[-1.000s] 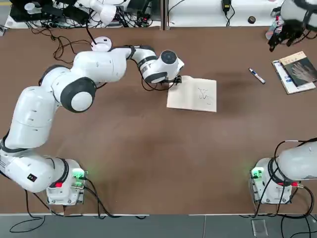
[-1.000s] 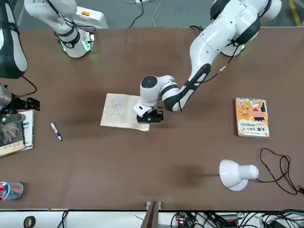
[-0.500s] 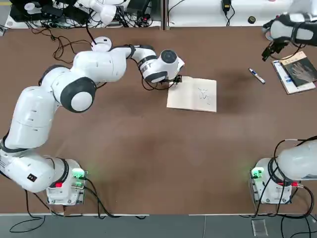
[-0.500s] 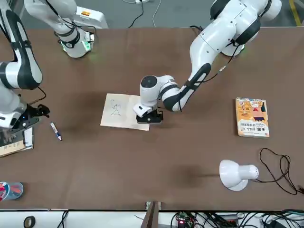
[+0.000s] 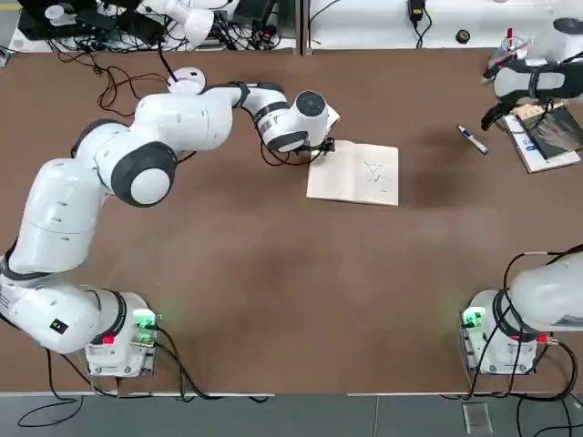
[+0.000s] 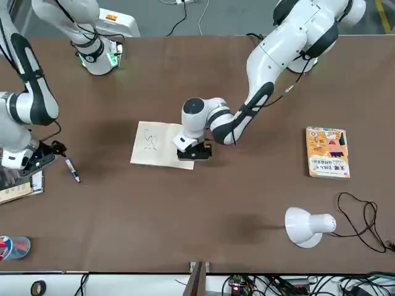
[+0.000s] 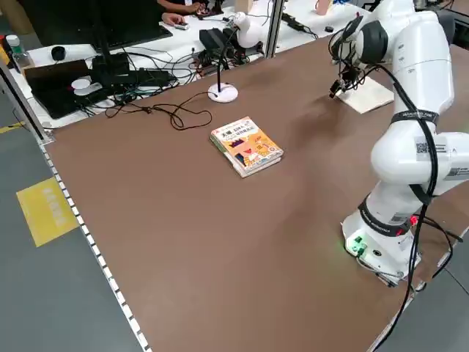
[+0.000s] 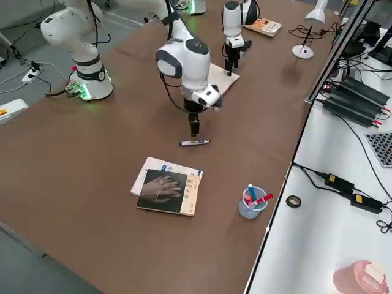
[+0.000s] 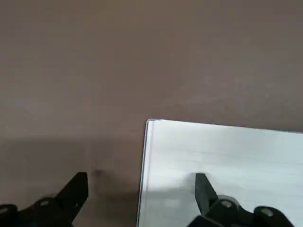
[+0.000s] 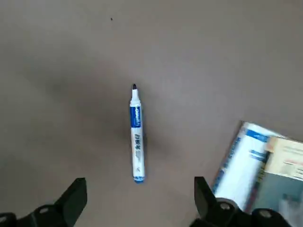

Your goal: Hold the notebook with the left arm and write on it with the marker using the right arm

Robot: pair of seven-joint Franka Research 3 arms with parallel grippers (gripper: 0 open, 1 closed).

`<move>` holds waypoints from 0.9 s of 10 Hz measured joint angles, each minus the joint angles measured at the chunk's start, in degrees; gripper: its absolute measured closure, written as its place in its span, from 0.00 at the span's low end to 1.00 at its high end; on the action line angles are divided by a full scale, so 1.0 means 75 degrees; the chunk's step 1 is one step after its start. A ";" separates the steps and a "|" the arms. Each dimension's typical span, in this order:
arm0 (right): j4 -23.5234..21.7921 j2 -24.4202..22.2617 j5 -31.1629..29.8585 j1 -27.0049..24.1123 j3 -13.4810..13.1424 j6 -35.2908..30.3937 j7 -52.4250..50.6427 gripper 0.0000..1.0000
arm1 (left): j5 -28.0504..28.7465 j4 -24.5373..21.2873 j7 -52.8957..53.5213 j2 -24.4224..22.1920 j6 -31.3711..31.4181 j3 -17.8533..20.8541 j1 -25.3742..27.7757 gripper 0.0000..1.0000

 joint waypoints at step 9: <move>-0.0459 0.0632 0.0236 -0.0117 0.0081 0.0876 -0.0192 0.00 | 0.0000 0.0000 0.0000 0.0000 -0.0003 0.0011 0.0001 0.00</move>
